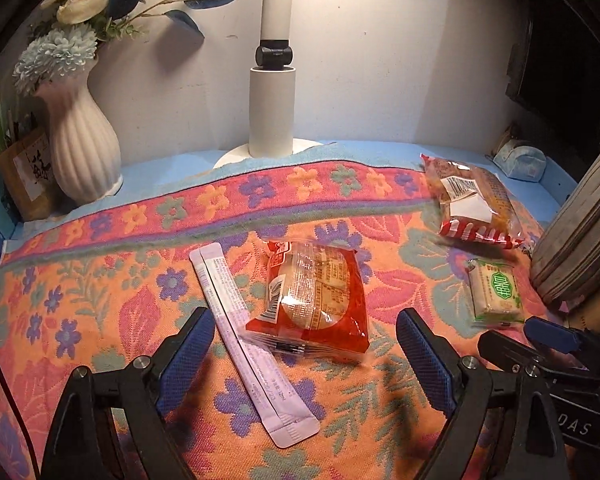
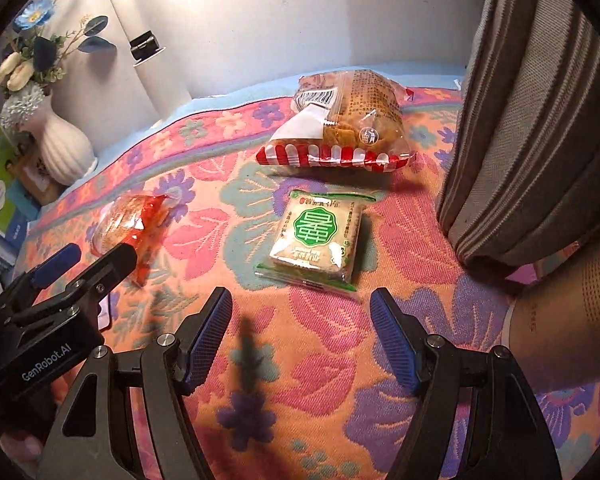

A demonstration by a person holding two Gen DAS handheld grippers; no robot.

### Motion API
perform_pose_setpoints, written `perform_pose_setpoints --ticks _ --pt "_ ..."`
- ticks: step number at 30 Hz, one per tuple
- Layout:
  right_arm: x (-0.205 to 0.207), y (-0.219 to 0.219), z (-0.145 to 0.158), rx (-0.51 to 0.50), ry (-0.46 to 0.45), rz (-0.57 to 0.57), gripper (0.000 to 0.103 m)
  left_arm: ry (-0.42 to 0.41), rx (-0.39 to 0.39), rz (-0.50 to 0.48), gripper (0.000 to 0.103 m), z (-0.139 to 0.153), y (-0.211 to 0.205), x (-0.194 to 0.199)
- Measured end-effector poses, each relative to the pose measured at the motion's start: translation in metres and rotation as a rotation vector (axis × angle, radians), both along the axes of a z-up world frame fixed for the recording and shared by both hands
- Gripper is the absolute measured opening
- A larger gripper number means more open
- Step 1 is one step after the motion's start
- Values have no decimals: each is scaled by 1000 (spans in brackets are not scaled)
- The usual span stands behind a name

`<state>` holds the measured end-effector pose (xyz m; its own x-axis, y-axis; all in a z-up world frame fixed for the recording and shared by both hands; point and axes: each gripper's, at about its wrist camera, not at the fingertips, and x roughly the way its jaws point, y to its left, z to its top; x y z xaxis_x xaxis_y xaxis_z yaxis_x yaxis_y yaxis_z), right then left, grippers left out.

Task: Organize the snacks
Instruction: 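Grasp the red-wrapped cake pack with the left tool while the right tool grasps the green-printed square pack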

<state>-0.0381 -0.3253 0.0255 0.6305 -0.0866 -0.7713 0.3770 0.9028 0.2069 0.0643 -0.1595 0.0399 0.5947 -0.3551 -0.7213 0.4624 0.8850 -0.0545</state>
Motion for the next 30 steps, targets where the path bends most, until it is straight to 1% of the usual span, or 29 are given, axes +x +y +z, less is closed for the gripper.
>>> perform_pose_setpoints --ticks 3,5,7,9,10,11,12,14,15,18,21,22,27,30 --pt "6 -1 -1 -21 4 -16 71 -1 0 -12 90 3 -4 3" --pt "12 -2 -1 -37 13 -19 71 -2 39 -28 87 3 -12 6" --pt "17 -5 0 -54 19 -23 71 9 57 -43 80 0 -19 11" --pt "20 -7 -1 -58 15 -30 71 41 48 -39 66 -7 -22 16" --pt "22 -8 -1 -61 13 -33 71 53 57 -32 61 -12 -23 18" --pt "24 -8 -2 -68 9 -34 71 67 70 -32 57 -15 -23 20" --pt "25 -8 -2 -72 5 -35 71 67 66 -34 57 -15 -23 20" --pt "27 -9 -3 -83 -3 -37 71 53 48 -32 53 -12 -20 18" --pt "28 -9 -3 -88 -4 -38 68 51 47 -28 51 -12 -19 17" --pt "34 -5 -4 -112 -8 -40 54 43 31 -16 50 -9 -16 16" --pt "32 -7 -4 -106 -19 -39 52 34 22 -1 50 -7 -11 14" --pt "37 -5 -4 -95 -8 -33 51 29 20 5 50 -6 -10 13" --pt "33 -6 -3 -95 -21 -34 44 11 -5 24 50 -1 -5 11" --pt "28 -6 -2 -94 -27 -26 43 7 -25 33 49 2 0 11"
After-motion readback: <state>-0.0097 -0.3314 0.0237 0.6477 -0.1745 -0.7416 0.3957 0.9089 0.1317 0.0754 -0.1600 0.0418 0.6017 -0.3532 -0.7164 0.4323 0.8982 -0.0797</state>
